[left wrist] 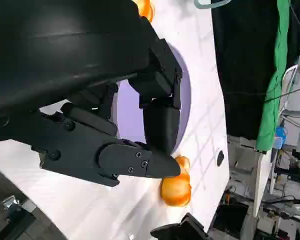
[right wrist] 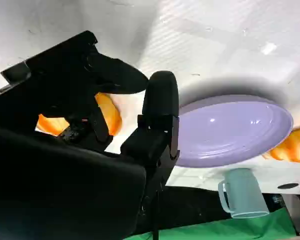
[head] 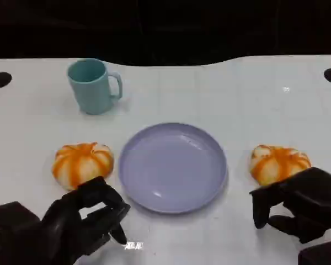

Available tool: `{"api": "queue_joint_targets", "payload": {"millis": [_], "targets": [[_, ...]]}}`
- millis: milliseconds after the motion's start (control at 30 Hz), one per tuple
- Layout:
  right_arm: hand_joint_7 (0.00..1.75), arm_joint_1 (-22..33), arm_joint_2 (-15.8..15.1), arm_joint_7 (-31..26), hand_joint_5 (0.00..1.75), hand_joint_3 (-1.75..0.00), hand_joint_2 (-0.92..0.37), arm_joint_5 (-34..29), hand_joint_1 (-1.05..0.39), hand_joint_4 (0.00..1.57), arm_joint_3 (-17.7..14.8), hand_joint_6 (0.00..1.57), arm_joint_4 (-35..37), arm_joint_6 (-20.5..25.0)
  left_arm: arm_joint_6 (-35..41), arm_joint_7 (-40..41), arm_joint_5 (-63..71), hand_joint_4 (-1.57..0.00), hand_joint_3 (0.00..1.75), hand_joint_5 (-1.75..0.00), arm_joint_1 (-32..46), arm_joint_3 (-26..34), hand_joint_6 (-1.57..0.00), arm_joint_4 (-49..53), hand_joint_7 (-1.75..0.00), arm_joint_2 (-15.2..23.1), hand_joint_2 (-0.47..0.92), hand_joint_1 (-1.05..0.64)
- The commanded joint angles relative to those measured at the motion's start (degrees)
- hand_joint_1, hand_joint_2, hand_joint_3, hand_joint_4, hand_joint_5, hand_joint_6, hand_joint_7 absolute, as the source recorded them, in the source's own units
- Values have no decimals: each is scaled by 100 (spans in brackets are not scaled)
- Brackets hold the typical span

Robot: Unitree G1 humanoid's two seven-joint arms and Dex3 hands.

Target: Grasp the bread from the table and place it into the plate.

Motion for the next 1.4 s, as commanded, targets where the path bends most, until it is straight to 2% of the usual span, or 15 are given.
{"api": "queue_joint_targets", "payload": {"millis": [33,533,733,1000,1233,1400], "targets": [[119,1,-87,17,175,-83,-66,81,-21,80,-64,81,-56,-9,-16,36,64,-74,25,-175,60,36,-69,-48,-149,89,92,-57],[127,-2,-65,2,175,-85,-64,88,-20,80,-57,79,-28,15,-3,35,55,-73,24,-175,41,54,-69,-9,-150,65,92,-57],[122,-32,-60,-13,175,-84,-66,33,-22,79,-29,79,19,21,-100,-24,55,-74,25,-175,30,63,-70,66,-148,78,92,-57],[127,-34,-50,-74,175,-87,-63,13,-21,80,-22,79,53,-16,-99,-45,40,-71,27,-175,38,61,-67,60,-149,84,92,-56],[126,-24,-67,-121,175,-88,-62,18,-21,81,-49,79,28,-58,-105,-50,36,-71,26,-175,28,57,-67,64,-151,78,92,-57],[92,52,-40,-128,164,-83,-66,199,-22,76,-187,87,-132,4,-127,-49,34,-72,26,-175,26,61,-67,79,-151,74,92,-56]]}}
